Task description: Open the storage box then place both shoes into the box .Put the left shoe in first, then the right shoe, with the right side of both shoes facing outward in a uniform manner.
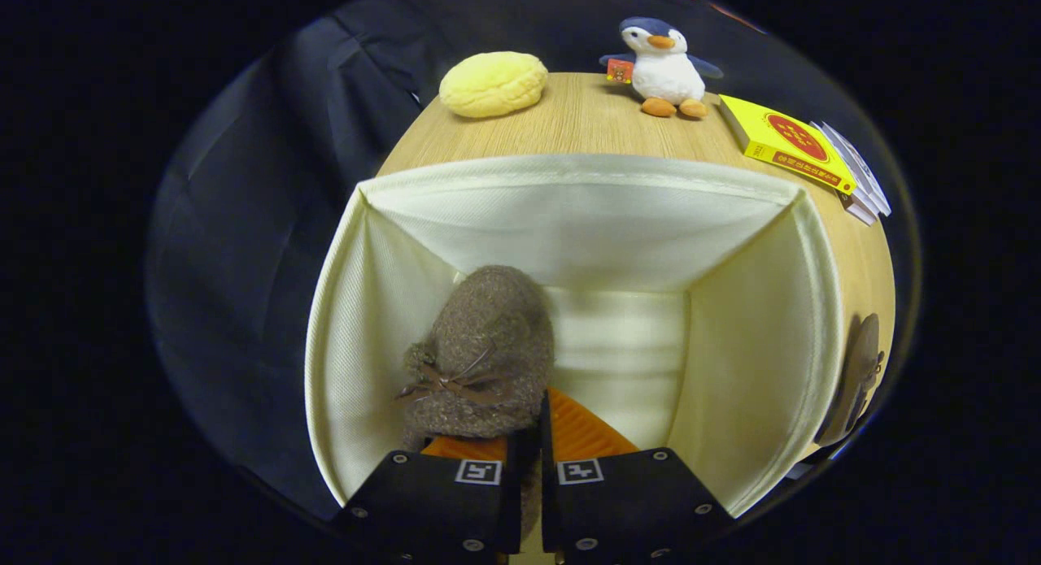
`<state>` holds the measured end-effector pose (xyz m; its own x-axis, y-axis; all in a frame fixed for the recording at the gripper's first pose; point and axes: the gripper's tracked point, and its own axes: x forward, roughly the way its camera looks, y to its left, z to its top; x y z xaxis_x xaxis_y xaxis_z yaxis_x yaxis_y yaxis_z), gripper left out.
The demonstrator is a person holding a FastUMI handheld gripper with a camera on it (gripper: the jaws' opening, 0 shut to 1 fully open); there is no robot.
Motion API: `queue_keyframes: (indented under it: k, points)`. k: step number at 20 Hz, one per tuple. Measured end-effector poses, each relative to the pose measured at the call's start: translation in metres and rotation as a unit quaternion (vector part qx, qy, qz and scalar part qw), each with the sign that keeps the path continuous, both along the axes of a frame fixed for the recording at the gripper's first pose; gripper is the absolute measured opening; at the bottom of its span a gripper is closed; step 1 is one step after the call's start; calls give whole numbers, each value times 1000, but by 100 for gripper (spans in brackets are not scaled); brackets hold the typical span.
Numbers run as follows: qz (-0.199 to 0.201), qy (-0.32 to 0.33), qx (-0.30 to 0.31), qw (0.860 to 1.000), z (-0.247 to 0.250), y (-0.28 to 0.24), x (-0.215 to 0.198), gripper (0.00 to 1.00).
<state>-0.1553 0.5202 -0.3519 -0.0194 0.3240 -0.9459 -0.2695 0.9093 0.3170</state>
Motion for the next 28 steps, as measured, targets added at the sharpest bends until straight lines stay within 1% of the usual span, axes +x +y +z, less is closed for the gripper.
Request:
queue_keyframes:
  k: [3, 4, 5, 7, 8, 9, 12, 13, 15, 17, 19, 20, 21, 22, 24, 26, 28]
  points:
    - [25, 22, 28, 999, 2, -1, -22, 31]
    - [27, 28, 42, 998, 7, -3, -28, 35]
    - [30, 28, 54, 998, 14, -6, -28, 44]
    - [30, 29, 114, 993, 38, -4, -26, 55]
    - [32, 29, 142, 989, 52, -5, -25, 56]
    - [36, 21, 161, 986, 64, -12, -23, 63]
    - [40, -13, 195, 980, 96, -42, -15, 74]
    - [36, -23, 212, 976, 108, -51, -12, 79]
    - [29, -51, 244, 968, 128, -72, -3, 83]
    - [14, -81, 262, 962, 142, -102, 5, 84]
    - [-1, -114, 262, 958, 147, -138, 17, 87]
    - [-7, -136, 252, 958, 144, -158, 25, 88]
    - [-12, -159, 237, 958, 141, -181, 33, 93]
    - [-17, -177, 220, 959, 133, -205, 39, 95]
    - [-43, -207, 183, 960, 119, -255, 48, 96]
    - [-74, -219, 150, 961, 96, -300, 52, 97]
    - [-102, -212, 106, 966, 60, -346, 52, 97]
